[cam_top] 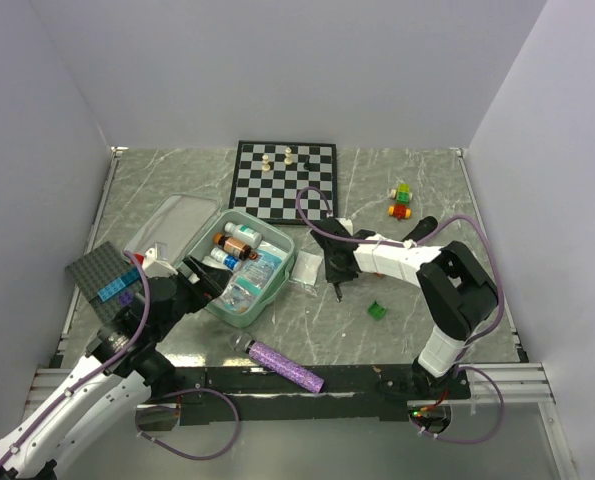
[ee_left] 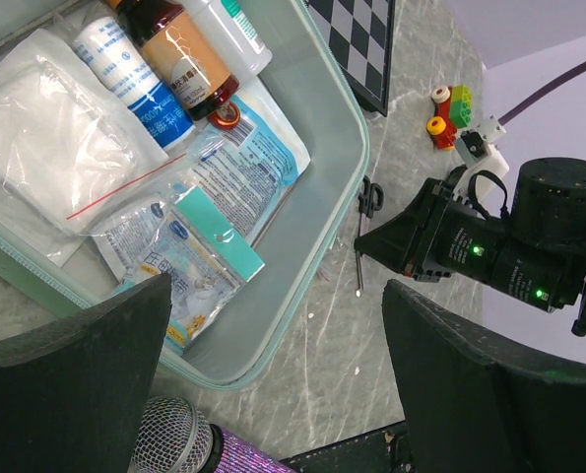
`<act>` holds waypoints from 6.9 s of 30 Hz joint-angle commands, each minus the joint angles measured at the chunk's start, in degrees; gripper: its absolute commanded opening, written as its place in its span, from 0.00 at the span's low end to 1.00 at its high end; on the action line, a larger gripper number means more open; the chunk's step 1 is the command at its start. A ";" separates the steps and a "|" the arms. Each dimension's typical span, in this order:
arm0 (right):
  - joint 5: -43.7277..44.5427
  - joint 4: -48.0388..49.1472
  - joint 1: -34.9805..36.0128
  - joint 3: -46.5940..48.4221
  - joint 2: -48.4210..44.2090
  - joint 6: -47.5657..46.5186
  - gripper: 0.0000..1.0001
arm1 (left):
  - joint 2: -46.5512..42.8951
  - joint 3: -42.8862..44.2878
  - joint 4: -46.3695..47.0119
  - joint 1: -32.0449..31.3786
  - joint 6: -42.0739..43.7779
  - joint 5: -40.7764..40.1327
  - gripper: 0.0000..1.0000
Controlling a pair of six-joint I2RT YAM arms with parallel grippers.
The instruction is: Organize the medicine kit
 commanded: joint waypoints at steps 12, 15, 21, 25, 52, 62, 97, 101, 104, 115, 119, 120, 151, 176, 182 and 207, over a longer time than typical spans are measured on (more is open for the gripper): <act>2.43 -4.73 -0.29 1.01 -6.66 -1.27 0.10 | -0.16 -0.36 2.26 0.01 -0.64 0.54 0.92; 2.51 -4.90 -0.47 1.10 -6.57 -1.36 0.10 | 0.02 -0.36 2.35 0.10 -0.64 0.63 0.92; 2.43 -4.29 -0.38 0.31 -5.43 -1.36 0.11 | -0.24 -0.36 2.09 0.10 -0.55 0.63 0.92; 1.90 -3.59 -0.38 -0.22 -4.64 -1.27 0.28 | -0.33 -0.44 2.09 0.10 -0.73 0.63 0.92; -11.46 -4.37 -5.12 1.63 2.48 -5.14 0.41 | -0.42 -0.97 2.26 0.01 -0.82 0.54 0.92; -11.64 -5.17 -5.21 1.19 5.11 -6.64 0.38 | 0.28 -1.06 2.53 0.01 -0.55 0.81 0.92; -9.79 -10.00 -5.13 3.56 -3.32 -6.64 0.17 | 0.28 -0.09 2.26 0.10 0.06 0.45 0.92; -9.61 -10.44 -5.13 3.56 -4.37 -6.64 0.17 | 0.55 0.08 2.35 0.01 0.24 0.54 0.92; -9.35 -10.44 -5.13 3.48 -4.90 -6.81 0.16 | 0.72 0.17 2.53 0.10 0.24 0.63 0.92; -11.99 -9.30 -5.30 2.77 -1.31 -9.00 0.50 | 0.11 -0.36 2.35 0.10 -0.11 0.89 0.92; -13.39 -10.53 -5.39 4.61 1.07 -10.24 0.52 | -0.16 -0.80 2.61 0.01 -0.38 0.89 0.92; -13.48 -10.53 -5.39 4.88 1.51 -10.41 0.52 | -0.16 -0.88 2.62 0.10 -0.46 0.98 0.92; -12.43 -7.98 -5.74 2.07 3.19 -9.36 0.11 | -0.42 -1.15 2.09 0.01 -0.73 0.81 0.92; -8.38 -15.53 -4.69 8.30 -8.15 -9.27 0.02 | -0.68 -0.53 1.65 0.01 -0.55 0.37 0.92; -8.64 -19.22 -2.23 15.85 -10.17 -8.57 0.02 | -1.03 0.87 0.51 0.10 -0.20 -1.04 0.93; -20.07 -17.57 9.73 52.79 16.10 1.70 0.01 | -6.48 5.00 -8.10 0.01 -3.10 -9.38 0.93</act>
